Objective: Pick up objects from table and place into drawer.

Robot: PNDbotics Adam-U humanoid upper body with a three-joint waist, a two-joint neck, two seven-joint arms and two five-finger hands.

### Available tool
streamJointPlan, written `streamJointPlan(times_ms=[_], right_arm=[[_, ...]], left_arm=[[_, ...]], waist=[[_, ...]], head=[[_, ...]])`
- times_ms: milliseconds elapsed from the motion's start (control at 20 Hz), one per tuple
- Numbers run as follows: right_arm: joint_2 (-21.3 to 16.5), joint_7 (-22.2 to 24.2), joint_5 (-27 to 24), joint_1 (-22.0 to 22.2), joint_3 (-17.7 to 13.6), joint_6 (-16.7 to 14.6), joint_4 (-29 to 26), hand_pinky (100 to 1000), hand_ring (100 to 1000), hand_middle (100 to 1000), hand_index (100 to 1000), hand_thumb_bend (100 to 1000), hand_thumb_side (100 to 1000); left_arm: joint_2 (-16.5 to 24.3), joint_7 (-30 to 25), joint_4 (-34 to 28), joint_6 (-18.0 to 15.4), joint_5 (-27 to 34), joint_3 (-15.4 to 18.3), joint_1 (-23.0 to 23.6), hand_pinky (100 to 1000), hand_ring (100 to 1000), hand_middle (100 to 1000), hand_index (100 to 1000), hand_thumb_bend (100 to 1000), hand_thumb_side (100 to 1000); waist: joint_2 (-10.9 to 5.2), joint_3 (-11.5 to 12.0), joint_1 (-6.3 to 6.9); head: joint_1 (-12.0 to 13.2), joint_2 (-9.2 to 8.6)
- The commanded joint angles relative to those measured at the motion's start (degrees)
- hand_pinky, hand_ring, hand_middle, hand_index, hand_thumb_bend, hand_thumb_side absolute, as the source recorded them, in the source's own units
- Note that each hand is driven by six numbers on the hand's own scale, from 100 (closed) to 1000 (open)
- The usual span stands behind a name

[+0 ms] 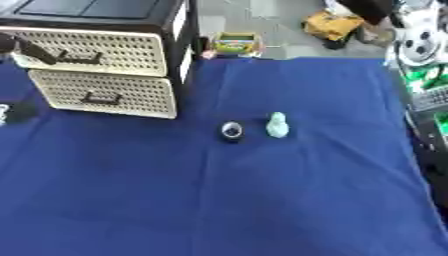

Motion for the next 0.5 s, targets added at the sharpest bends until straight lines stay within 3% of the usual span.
streamJointPlan(times_ms=[50, 250, 500], right_arm=[[-1.0, 0.1, 0.7, -1.2, -0.1, -0.3, -0.2, 584, 532, 563, 765, 484, 903], [-1.2, 0.3, 0.8, -1.5, 0.2, -0.4, 0.1, 584, 533, 563, 765, 487, 904], [-1.6, 0.4, 1.1, -1.8, 0.4, -0.6, 0.3, 585, 533, 564, 765, 489, 906]], left_arm=[[1.5, 0.7, -0.7, 1.0, 0.0, 0.4, -0.9, 100, 100, 100, 909, 203, 993], [2.8, -1.3, -0.3, 2.5, 1.5, -0.5, -2.7, 100, 100, 100, 901, 242, 981], [3.9, -3.0, 4.9, 3.8, 2.8, -2.0, -5.4, 100, 100, 100, 889, 305, 899]], waist=[[-1.12, 0.1, 0.14], [-0.98, 0.0, 0.29], [-0.72, -0.2, 0.61]], head=[[0.2, -0.39], [0.3, -0.43], [1.2, 0.49]])
